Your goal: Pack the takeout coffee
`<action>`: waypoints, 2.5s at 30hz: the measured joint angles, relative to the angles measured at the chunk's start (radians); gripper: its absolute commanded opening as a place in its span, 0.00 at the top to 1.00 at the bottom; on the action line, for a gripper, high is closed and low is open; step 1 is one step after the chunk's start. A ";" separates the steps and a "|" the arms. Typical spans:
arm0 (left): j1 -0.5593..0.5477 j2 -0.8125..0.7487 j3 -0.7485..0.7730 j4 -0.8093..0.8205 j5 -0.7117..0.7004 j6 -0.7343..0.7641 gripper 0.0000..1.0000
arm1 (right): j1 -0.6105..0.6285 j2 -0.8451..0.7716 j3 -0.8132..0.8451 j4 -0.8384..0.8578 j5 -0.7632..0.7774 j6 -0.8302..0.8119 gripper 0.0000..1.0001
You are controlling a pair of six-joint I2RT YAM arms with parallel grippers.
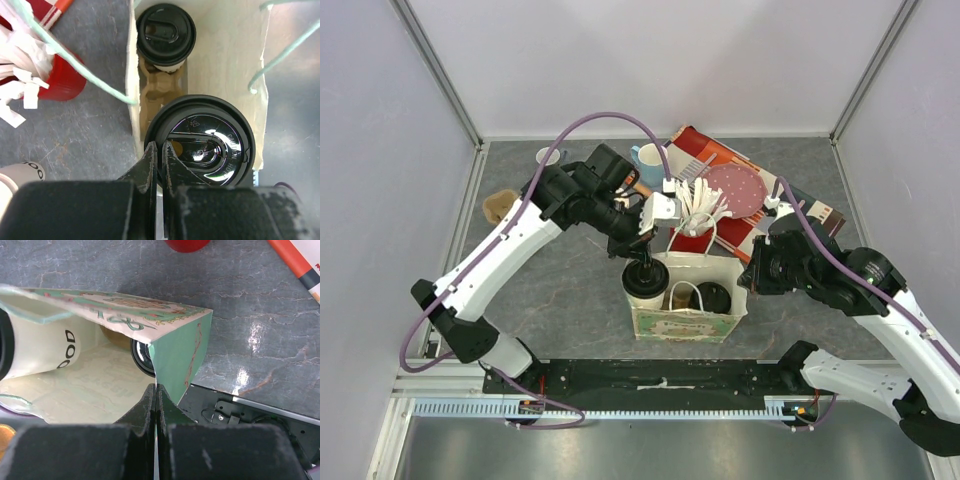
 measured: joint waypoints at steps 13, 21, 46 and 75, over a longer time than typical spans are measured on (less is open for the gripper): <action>-0.106 -0.165 -0.294 0.241 -0.024 0.117 0.98 | 0.000 -0.031 -0.021 0.015 0.016 0.002 1.00; -0.122 -0.117 -0.331 0.298 -0.007 0.219 0.98 | 0.000 -0.066 -0.042 0.019 0.027 0.013 1.00; -0.149 0.046 -0.363 0.274 -0.043 0.466 0.98 | 0.000 -0.078 -0.069 0.062 0.021 0.018 1.00; -0.153 0.048 -0.319 0.235 -0.085 0.515 0.61 | 0.000 -0.076 -0.069 0.069 0.021 0.018 1.00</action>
